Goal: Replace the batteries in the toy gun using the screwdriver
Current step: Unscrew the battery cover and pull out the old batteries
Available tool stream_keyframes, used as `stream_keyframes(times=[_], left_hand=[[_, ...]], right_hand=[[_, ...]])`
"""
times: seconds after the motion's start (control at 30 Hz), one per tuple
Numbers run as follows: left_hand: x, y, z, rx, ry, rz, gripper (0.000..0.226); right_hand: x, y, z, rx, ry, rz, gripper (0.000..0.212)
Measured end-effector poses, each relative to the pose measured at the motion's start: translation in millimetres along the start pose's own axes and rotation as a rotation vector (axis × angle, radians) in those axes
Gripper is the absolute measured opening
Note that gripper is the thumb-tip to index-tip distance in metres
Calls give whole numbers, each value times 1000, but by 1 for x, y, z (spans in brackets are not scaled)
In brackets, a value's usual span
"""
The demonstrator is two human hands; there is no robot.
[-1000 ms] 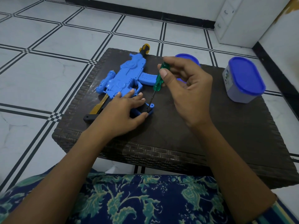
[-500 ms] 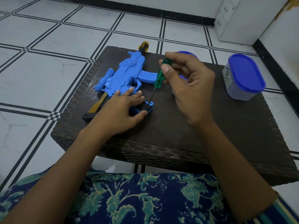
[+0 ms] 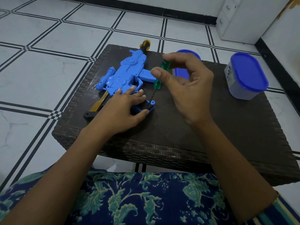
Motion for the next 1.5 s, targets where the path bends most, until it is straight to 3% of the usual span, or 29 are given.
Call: stream_keyframes(times=[0.3,0.77,0.93,1.1,1.33,1.5], left_hand=[[-1,0,0,-8,13,-8,55],[0,-1,0,-8,13,-1,54],[0,0,0,-8,11,2,54],[-1,-1,0,-7,13,-6,54],[-1,-1,0,-10,15,0,54],[-2,-1,1,-11,16,2,54]], right_hand=[[-5,1,-4,-19,-67,9,22],[-4,-1,-2,-52,-30,66,13],[-2,0,3,-38,7,13,15],[-5,3,-2,-56,-98,81,28],[-6,2,0,-32,-35,-4,22],[-7,4,-4,-11,-140,37,29]])
Point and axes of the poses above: each hand's wrist, its own z-axis towards the middle knuckle, its own x-axis out of the back of the hand, y = z × x, the point moved 1 cm from there along z, towards the middle knuckle, and after that the axes turned 4 degrees about x, right-handed, at the moved point
